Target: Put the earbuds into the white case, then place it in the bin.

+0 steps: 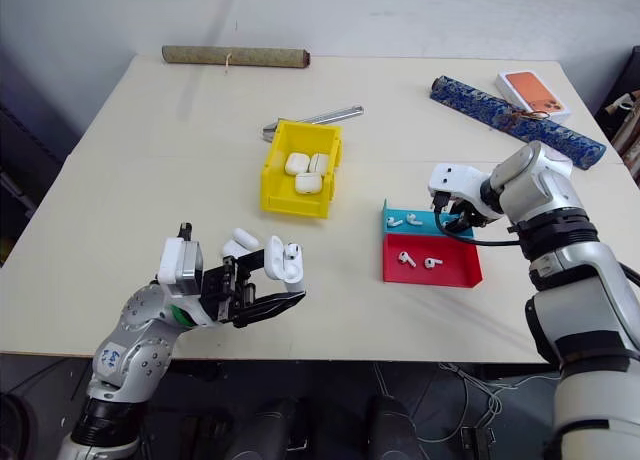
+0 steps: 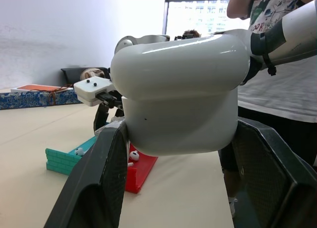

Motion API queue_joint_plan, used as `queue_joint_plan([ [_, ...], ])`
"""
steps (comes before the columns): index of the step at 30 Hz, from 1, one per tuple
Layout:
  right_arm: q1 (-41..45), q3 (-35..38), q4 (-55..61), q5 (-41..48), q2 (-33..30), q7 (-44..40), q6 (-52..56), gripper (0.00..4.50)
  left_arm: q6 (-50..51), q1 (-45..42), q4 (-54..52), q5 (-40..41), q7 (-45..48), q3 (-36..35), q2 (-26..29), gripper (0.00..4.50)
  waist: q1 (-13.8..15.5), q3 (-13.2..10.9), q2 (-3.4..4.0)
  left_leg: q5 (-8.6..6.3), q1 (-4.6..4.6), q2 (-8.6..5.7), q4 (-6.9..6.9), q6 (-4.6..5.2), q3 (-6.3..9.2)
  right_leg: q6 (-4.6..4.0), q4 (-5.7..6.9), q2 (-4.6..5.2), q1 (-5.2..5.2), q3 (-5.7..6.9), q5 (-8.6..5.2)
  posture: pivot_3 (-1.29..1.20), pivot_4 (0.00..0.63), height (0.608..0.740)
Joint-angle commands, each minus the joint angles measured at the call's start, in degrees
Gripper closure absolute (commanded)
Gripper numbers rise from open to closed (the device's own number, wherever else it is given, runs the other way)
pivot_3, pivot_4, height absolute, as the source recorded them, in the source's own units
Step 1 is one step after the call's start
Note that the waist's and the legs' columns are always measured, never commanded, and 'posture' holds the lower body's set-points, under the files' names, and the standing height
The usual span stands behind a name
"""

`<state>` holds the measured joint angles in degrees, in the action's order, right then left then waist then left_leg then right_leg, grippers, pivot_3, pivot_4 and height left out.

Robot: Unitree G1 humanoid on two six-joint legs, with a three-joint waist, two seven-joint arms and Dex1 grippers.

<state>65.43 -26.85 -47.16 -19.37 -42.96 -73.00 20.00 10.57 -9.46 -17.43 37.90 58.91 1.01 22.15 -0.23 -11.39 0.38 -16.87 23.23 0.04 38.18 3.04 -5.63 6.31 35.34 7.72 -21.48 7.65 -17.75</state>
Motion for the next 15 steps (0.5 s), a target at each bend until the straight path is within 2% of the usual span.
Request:
queue_joint_plan([
  [1, -0.4, 0.3, -0.5, -1.1, -0.1, -0.3, -0.2, 3.78, -1.1, -0.4, -1.3, 0.3, 0.1, -0.6, -0.1, 1.76, 0.0, 0.0, 0.00, 0.00, 0.00, 0.00, 0.01, 0.00, 0.00, 0.00, 0.02, 0.00, 0.00, 0.00, 0.00, 0.00, 0.150, 0.740],
  [2, -0.6, 0.4, -0.3, -1.0, -0.1, -0.4, -0.1, 4.02, -1.1, -0.4, -1.3, 0.3, 0.1, -0.6, -0.1, 1.76, 0.0, 0.0, 0.00, 0.00, -0.01, 0.00, 0.01, 0.00, 0.00, 0.00, 0.03, 0.00, 0.00, -0.01, 0.00, 0.00, 0.150, 0.740],
  [11, -1.8, 1.4, 1.7, -0.6, -0.3, -1.0, 0.2, 4.09, -1.1, -0.5, -1.3, 0.4, 0.2, -0.7, 0.2, 1.76, -0.1, 0.0, 0.00, 0.01, -0.02, 0.00, 0.01, -0.01, 0.00, 0.00, 0.06, 0.00, 0.00, -0.02, 0.00, 0.00, 0.150, 0.740],
  [15, -1.7, 4.4, 3.9, 1.9, -0.5, -1.9, 1.0, 4.09, -1.0, -1.1, -1.0, 0.4, 0.2, -0.6, 0.1, 1.76, 0.0, 0.0, 0.00, 0.01, -0.02, 0.01, 0.01, -0.02, 0.00, 0.00, 0.06, 0.00, -0.01, -0.02, 0.00, 0.00, 0.150, 0.740],
])
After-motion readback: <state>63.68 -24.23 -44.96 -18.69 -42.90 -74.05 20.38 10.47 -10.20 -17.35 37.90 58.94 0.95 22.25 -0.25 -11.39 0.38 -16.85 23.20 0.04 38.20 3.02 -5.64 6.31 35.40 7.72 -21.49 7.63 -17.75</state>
